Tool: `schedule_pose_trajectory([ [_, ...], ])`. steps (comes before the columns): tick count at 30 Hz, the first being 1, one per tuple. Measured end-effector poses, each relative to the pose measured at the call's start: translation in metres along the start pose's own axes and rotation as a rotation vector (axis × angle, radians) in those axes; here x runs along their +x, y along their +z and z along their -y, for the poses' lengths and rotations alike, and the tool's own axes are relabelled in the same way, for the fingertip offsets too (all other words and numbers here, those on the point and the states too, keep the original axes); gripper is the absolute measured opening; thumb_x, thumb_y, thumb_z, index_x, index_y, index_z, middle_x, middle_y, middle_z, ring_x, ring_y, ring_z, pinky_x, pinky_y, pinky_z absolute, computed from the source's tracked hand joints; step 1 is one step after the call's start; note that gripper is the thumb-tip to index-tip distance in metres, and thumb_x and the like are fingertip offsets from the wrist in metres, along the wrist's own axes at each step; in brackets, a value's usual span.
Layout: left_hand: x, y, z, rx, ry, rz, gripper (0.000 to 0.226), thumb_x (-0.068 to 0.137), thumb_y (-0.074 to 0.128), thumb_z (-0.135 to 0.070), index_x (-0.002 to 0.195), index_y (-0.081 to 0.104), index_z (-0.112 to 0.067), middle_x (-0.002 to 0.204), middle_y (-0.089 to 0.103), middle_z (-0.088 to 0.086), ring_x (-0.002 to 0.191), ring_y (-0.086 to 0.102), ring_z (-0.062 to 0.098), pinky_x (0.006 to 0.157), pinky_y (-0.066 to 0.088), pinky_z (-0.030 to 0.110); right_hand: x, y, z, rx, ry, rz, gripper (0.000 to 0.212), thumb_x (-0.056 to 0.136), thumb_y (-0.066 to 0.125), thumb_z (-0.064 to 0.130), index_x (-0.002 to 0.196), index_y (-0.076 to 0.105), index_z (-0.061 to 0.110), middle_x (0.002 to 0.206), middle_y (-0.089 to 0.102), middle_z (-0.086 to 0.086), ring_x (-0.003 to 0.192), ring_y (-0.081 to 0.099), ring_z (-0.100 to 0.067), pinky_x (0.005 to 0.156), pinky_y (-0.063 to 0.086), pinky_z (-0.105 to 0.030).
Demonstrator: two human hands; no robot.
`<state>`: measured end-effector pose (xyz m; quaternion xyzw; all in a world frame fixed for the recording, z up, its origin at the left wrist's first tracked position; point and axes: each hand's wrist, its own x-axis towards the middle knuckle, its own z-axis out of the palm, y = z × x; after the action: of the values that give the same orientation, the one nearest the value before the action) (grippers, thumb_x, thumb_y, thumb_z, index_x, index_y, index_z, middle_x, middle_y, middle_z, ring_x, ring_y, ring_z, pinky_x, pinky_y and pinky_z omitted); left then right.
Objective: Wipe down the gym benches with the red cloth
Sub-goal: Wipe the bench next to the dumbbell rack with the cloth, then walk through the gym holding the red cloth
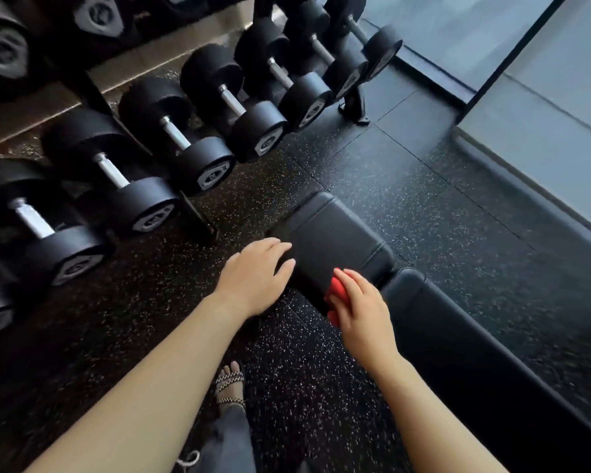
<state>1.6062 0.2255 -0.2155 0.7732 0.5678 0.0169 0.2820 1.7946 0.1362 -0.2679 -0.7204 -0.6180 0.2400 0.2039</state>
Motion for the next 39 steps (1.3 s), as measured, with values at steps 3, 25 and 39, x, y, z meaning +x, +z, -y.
schedule_pose_trajectory([
  [3,-0.060,-0.031,-0.033,-0.026,-0.011,0.026,0.044,0.098,0.037,-0.041,0.140,0.043,-0.027,0.148,0.038,-0.007,0.138,0.030,0.011,0.112,0.029,0.038,-0.049,-0.047,0.042,0.155,0.129,-0.027,0.041,0.094,0.055,0.028,0.134,0.051,0.020,0.136,0.052,0.002,0.124,0.047,-0.017,0.105,0.038,-0.039],
  [25,-0.327,-0.123,-0.048,-0.112,-0.194,-0.147,0.043,0.098,0.038,-0.040,0.140,0.043,-0.029,0.147,0.038,-0.009,0.135,0.034,0.011,0.108,0.032,0.035,-0.213,-0.113,0.225,0.219,-0.031,0.153,0.038,0.092,0.054,0.037,0.128,0.046,0.031,0.122,0.057,0.004,0.106,0.057,-0.019,0.088,0.050,-0.045],
  [39,-0.451,-0.195,0.155,-0.175,-0.416,-0.268,0.044,0.098,0.036,-0.042,0.140,0.041,-0.030,0.148,0.037,-0.008,0.136,0.032,0.012,0.110,0.032,0.040,-0.243,0.029,0.432,0.102,-0.297,0.348,0.046,0.096,0.050,0.034,0.139,0.041,0.021,0.134,0.051,0.000,0.118,0.052,-0.021,0.097,0.045,-0.045],
])
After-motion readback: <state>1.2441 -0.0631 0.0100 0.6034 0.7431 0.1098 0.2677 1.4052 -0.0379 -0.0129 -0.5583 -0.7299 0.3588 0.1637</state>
